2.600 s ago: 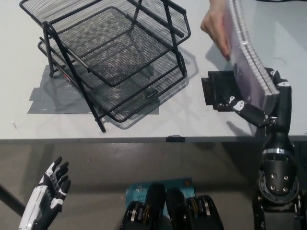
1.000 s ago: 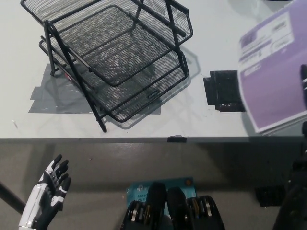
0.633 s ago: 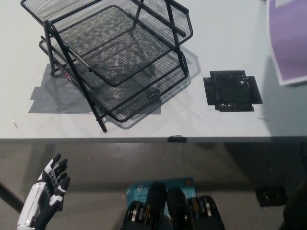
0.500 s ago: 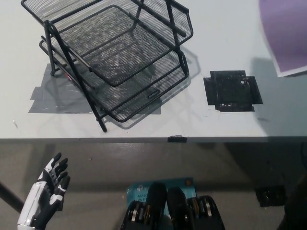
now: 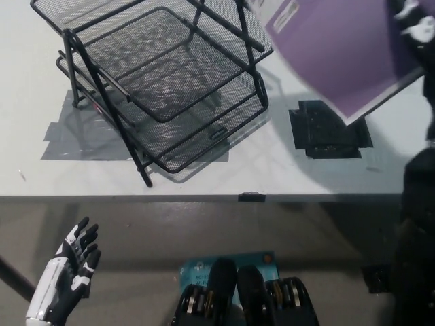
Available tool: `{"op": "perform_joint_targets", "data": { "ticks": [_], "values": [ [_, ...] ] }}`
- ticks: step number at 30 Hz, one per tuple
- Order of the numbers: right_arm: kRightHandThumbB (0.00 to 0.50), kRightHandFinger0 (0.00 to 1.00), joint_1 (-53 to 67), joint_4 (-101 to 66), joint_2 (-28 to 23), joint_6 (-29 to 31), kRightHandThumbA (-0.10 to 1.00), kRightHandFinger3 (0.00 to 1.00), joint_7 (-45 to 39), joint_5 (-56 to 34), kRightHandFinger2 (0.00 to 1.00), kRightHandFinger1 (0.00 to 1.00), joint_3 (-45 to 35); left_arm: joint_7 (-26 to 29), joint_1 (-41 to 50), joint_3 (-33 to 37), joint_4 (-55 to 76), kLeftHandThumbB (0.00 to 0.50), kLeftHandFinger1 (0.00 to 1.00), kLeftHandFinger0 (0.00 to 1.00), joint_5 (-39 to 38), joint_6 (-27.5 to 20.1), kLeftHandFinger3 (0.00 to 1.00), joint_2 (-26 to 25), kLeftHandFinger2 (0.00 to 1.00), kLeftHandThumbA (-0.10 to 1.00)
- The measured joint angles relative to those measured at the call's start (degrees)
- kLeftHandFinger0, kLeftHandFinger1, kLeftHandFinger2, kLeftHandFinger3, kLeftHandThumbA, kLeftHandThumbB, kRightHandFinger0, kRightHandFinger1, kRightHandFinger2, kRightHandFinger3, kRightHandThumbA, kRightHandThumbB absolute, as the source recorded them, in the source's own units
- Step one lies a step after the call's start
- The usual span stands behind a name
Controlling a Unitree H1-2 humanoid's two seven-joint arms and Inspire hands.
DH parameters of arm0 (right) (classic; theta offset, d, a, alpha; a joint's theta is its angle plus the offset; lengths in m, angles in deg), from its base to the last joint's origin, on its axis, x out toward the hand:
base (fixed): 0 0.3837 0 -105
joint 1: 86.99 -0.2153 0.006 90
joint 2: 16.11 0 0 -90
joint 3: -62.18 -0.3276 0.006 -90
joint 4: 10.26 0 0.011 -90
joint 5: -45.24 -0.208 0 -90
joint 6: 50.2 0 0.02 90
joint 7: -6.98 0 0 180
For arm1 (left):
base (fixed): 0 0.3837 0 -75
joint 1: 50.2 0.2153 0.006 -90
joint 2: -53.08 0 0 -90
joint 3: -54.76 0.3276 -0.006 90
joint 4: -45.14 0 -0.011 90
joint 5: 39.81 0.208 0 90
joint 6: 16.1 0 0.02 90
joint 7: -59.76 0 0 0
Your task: A person hands a notebook to the robot and the robot grabs it with its right hand and places it in the file tray kept in the centre of the desk infront of it.
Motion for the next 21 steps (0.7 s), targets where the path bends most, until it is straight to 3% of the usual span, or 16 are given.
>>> {"op": "perform_joint_targets", "data": {
  "ticks": [9, 14, 19, 21],
  "values": [
    [0.000, 0.00, -4.19, 11.91, -4.75, 1.25, 0.82, 0.00, -0.43, 11.22, 0.00, 0.00, 6.38, 0.00, -0.04, 0.16, 0.00, 0.385, 1.00, 1.00, 0.02, 0.00, 1.00, 0.00, 1.00, 0.74],
    [0.000, 0.00, -6.70, 16.87, -6.41, 2.95, 0.81, 0.01, -0.37, 16.31, 0.00, 0.00, 9.27, 0.00, -0.04, 0.19, 0.00, 0.375, 1.00, 1.00, 0.03, 0.01, 1.00, 0.01, 1.00, 0.74],
    [0.000, 0.00, -8.81, 22.35, -8.42, 5.26, 0.89, 0.21, -0.24, 21.56, 0.10, 0.00, 12.08, 0.00, -0.05, 0.20, 0.00, 0.371, 1.00, 1.00, 0.05, 0.01, 1.00, 0.00, 1.00, 0.75],
    [0.000, 0.00, -9.57, 24.04, -9.27, 6.03, 0.82, 0.22, -0.12, 23.64, 0.09, 0.00, 12.92, 0.00, -0.07, 0.20, 0.00, 0.368, 1.00, 1.00, 0.06, 0.01, 1.00, 0.00, 1.00, 0.75]
  ]
}}
